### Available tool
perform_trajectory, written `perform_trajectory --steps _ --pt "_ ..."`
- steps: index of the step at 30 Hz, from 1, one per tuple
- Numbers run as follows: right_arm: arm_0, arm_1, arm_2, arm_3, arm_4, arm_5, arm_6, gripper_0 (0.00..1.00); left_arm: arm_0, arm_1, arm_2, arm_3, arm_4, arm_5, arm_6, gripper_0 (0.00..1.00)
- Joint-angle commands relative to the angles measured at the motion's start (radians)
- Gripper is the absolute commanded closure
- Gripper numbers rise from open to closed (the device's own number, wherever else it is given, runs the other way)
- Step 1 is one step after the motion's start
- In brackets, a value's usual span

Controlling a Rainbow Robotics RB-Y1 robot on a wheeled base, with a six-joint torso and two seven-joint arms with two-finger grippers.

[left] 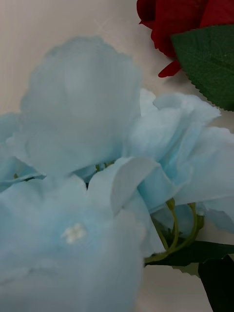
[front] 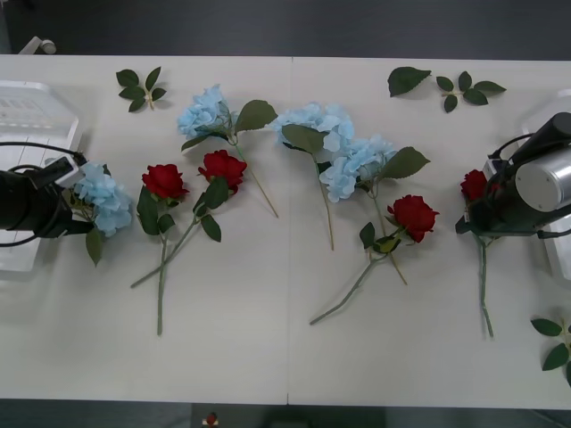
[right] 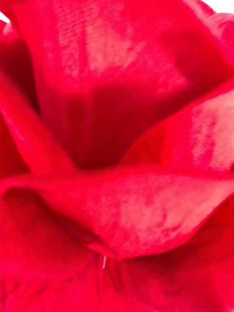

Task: Put the red flowers into the right box and the blue flowers into the left box

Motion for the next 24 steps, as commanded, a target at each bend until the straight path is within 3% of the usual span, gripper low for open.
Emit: perform_trajectory --steps 1,5,8,9,11,12,13,16,22,24 --pt "-0.006 0.004 -0.004 0.016 -0.011 -0.005 0.049 0.06 0.040 -0.011 0.015 -0.001 -0.015 -0.053 -0.006 0.02" --pt "-0.006 0.019 -0.004 0.033 -0.014 -0.005 0.052 0.14 0.063 -0.032 0.015 -0.001 -0.023 -0.088 -0.006 0.10" --pt "-0.006 0.025 -0.004 0.044 -0.011 -0.008 0.055 0.26 0.078 -0.043 0.015 -0.001 -0.021 -0.108 -0.006 0.19" --pt "-0.006 0.025 -0.004 0.044 -0.012 -0.011 0.055 0.35 0.083 -0.046 0.015 -0.001 -0.023 -0.116 -0.006 0.31" --pt "-0.006 0.025 -0.005 0.044 -0.016 -0.013 0.055 0.52 0.088 -0.049 0.015 -0.001 -0.023 -0.117 -0.006 0.80" --pt "-0.006 0.025 -0.004 0.044 -0.017 -0.013 0.055 0.63 0.086 -0.049 0.015 -0.001 -0.023 -0.116 -0.006 1.00" --pt "-0.006 0.025 -0.005 0.044 -0.017 -0.011 0.055 0.72 0.088 -0.049 0.015 -0.001 -0.020 -0.117 -0.006 1.00" --pt "-0.006 0.025 -0.004 0.044 -0.017 -0.014 0.055 0.76 0.086 -0.048 0.015 -0.001 0.008 -0.111 -0.006 1.00" --pt "-0.006 0.028 -0.005 0.045 -0.009 -0.028 0.058 1.00 0.068 -0.015 0.015 -0.001 0.210 -0.048 -0.006 1.00" --pt "-0.008 0.028 -0.005 0.045 -0.009 -0.034 0.060 1.00 0.055 -0.005 0.015 -0.002 0.273 -0.027 -0.006 1.00"
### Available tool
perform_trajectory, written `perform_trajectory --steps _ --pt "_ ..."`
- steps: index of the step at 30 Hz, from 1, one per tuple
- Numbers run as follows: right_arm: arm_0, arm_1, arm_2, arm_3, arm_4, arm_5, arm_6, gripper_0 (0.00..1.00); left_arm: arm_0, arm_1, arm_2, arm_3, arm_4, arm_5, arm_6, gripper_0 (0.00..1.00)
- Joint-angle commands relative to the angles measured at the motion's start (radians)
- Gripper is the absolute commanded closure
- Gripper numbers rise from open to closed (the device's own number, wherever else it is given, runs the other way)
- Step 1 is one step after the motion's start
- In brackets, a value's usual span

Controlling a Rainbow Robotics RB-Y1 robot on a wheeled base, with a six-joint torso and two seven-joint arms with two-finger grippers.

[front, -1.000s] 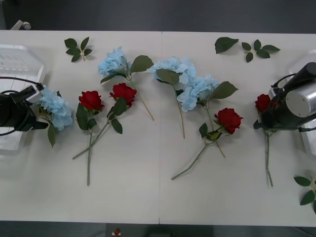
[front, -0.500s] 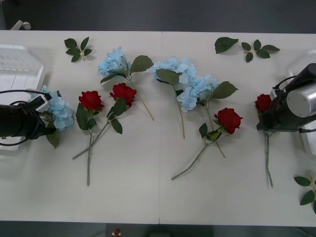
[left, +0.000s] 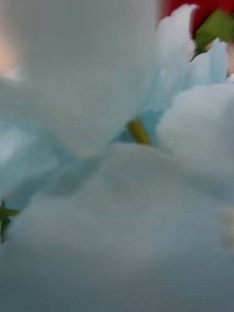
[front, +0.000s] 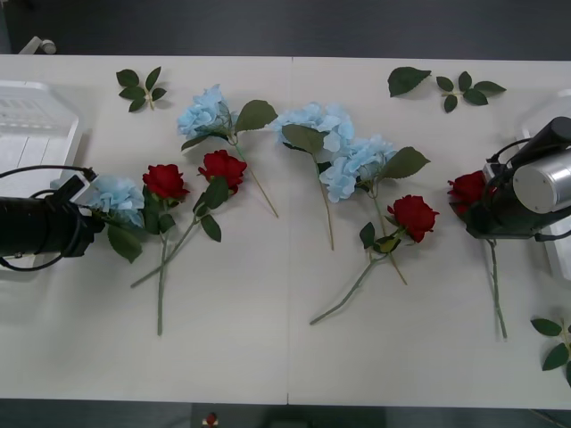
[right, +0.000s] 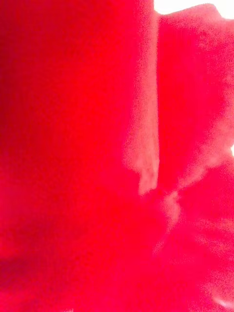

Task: Put the red flowers into the right box and the blue flowers into the left box

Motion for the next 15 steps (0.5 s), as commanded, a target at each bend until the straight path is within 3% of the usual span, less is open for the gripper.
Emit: perform_trajectory --steps 1,7,15 --pt "-0.012 0.000 -0.004 -0.005 0.002 -0.020 0.031 1.00 -0.044 0.063 0.014 -0.005 0.150 0.064 -0.006 1.00" --pt "-0.084 -0.038 -0.005 -0.008 -0.072 -0.008 0.046 1.00 -0.122 0.106 0.014 -0.010 0.294 0.136 -0.006 1.00" --pt "-0.279 -0.115 -0.004 0.005 -0.127 0.213 0.131 1.00 -0.177 0.221 0.026 -0.008 0.397 0.072 -0.006 1.00"
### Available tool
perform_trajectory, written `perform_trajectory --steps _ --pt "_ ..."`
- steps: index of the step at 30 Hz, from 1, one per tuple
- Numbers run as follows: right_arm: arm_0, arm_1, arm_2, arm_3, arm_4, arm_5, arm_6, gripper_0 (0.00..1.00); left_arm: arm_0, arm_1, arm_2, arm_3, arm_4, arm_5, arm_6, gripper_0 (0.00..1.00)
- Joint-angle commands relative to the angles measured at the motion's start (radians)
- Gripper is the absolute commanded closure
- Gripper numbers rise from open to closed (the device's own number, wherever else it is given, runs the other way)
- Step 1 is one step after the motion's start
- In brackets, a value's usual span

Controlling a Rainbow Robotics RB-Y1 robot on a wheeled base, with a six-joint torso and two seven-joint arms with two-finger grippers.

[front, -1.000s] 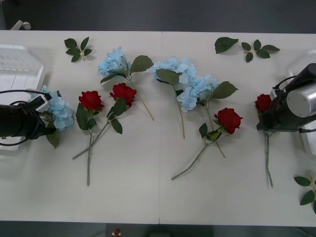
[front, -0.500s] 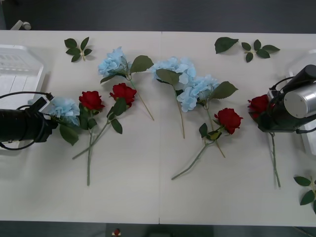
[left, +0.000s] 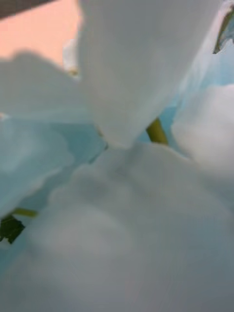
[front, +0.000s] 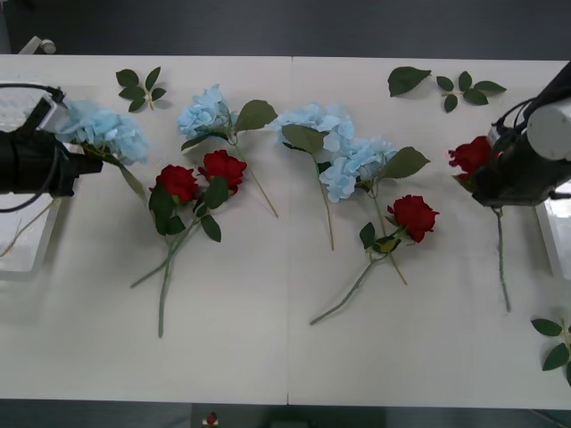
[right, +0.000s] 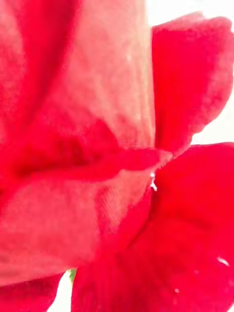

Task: Put the red flowers into the right box and the blue flowers into the left box

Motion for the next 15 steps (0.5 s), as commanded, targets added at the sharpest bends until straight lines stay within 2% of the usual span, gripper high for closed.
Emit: perform_trajectory --steps 1,4,8,15 --pt "-0.138 -0.077 -0.004 0.010 -0.018 0.070 0.074 1.00 -0.019 0.109 0.031 -0.007 0.048 -0.071 -0.006 1.00" --pt "-0.183 -0.114 -0.004 0.033 0.021 0.090 0.090 1.00 -0.019 0.151 0.052 0.032 0.072 -0.118 -0.006 1.00" --pt "-0.193 -0.142 -0.004 0.073 0.128 0.073 0.178 1.00 -0.019 0.171 0.114 0.128 0.092 -0.132 -0.006 1.00" --pt "-0.177 -0.127 -0.004 0.280 0.275 -0.042 0.308 1.00 -0.021 0.171 0.141 0.291 0.118 -0.235 -0.006 1.00"
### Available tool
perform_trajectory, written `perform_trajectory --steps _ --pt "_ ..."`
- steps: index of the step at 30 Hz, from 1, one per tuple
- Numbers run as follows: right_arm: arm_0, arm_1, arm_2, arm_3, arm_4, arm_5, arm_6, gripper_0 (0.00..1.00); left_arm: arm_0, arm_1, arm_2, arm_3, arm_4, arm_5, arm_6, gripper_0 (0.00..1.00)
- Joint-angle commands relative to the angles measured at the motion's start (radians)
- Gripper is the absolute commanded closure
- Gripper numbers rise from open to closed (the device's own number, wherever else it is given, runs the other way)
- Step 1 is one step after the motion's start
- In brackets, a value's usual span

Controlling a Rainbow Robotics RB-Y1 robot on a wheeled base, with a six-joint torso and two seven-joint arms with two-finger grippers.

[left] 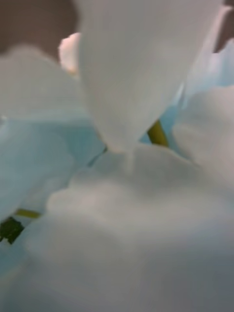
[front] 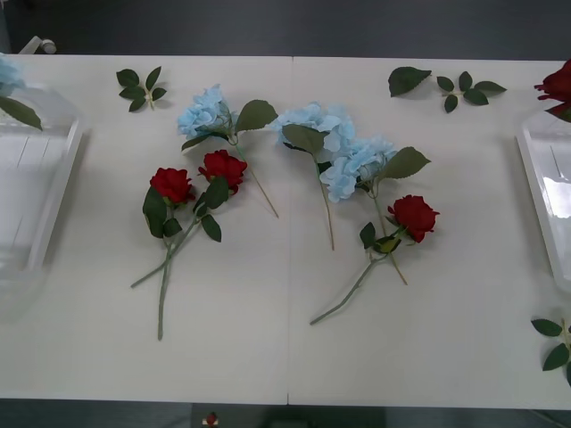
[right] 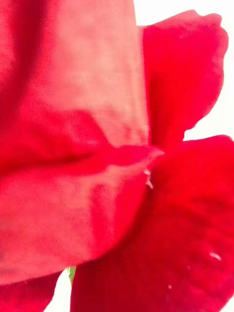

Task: Put the red flowers into the right box and the blue flowers into the left box

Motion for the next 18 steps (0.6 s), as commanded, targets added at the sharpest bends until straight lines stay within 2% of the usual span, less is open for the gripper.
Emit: perform_trajectory --steps 1,5,11,18 --pt "0.007 -0.006 -0.004 0.119 0.083 -0.072 0.059 1.00 -0.008 0.037 -0.011 0.061 0.023 -0.068 -0.006 1.00" --pt "0.021 0.035 -0.004 0.242 0.129 -0.207 0.062 1.00 -0.009 0.037 -0.031 0.107 0.006 -0.124 -0.006 1.00" --pt "0.059 0.093 -0.005 0.363 0.186 -0.308 0.053 1.00 -0.008 0.037 -0.100 0.122 0.009 -0.231 -0.006 1.00" --pt "0.108 0.153 -0.010 0.465 0.210 -0.478 0.029 1.00 -0.005 0.037 -0.110 0.125 0.010 -0.240 -0.006 1.00"
